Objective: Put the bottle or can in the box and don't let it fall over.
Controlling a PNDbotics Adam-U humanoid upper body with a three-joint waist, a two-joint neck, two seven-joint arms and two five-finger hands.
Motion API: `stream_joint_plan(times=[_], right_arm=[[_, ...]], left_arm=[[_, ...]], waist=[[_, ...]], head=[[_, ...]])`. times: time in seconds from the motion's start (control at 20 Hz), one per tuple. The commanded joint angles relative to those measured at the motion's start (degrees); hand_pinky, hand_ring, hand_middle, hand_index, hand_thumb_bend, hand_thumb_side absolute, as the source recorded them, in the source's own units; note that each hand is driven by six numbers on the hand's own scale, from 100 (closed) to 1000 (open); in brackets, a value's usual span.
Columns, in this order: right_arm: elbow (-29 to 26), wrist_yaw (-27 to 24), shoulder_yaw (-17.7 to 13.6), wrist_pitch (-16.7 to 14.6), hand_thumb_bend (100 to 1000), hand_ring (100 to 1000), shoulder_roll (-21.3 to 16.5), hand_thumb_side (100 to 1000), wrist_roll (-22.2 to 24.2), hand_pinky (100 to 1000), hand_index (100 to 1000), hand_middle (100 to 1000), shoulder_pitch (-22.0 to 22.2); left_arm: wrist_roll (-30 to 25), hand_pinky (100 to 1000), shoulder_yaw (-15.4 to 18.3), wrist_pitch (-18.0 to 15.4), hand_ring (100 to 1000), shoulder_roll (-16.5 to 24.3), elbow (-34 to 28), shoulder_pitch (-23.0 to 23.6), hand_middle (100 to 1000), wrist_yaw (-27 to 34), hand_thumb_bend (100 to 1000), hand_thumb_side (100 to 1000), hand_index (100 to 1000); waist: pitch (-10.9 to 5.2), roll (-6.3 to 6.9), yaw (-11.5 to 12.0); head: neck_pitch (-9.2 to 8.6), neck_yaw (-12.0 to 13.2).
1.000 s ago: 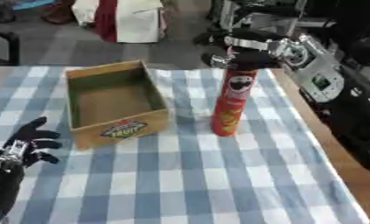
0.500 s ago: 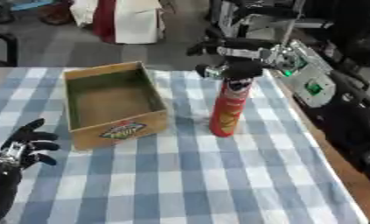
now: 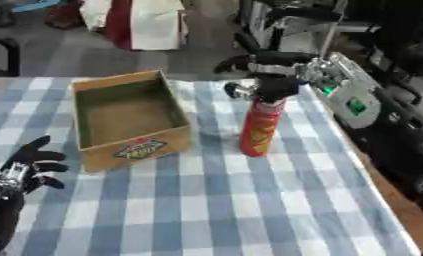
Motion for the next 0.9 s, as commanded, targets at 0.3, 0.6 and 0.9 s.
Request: stream_joint_plan(times=[0.3,0.6,0.9], right_arm=[[-2.4,-2.1,-2.2,-0.3,100,971,-1.5,872,-2.9,966,1000,967,-1.9],[-4.8,-5.8,-4.4,0.7,100,968,-3.8,786,-5.3,959,1000,965,-3.9],[-5.2,-7.6,-6.6,1.9,100,967,-7.2,793,-7.3,953,1000,968,-4.0]], left_arm=[[-0.1,542,0.1,-0.1,668,0.1,-0.6,-0.6,664,0.1,285,1000,931],[-0.2,542,0.1,-0.1,669,0.1,-0.5,-0.6,664,0.1,286,1000,931],[-0.1,542,0.1,-0.1,669,0.2,-0.5,-0.5,664,0.0,286,1000,931]], waist=[[-0.66,0.26,-0.2],[-0.75,0.18,-0.2],[-0.7,0.03,-0.3]], head=[[-0.65,-0.3],[-0.25,-0.4],[-0.2,0.0]])
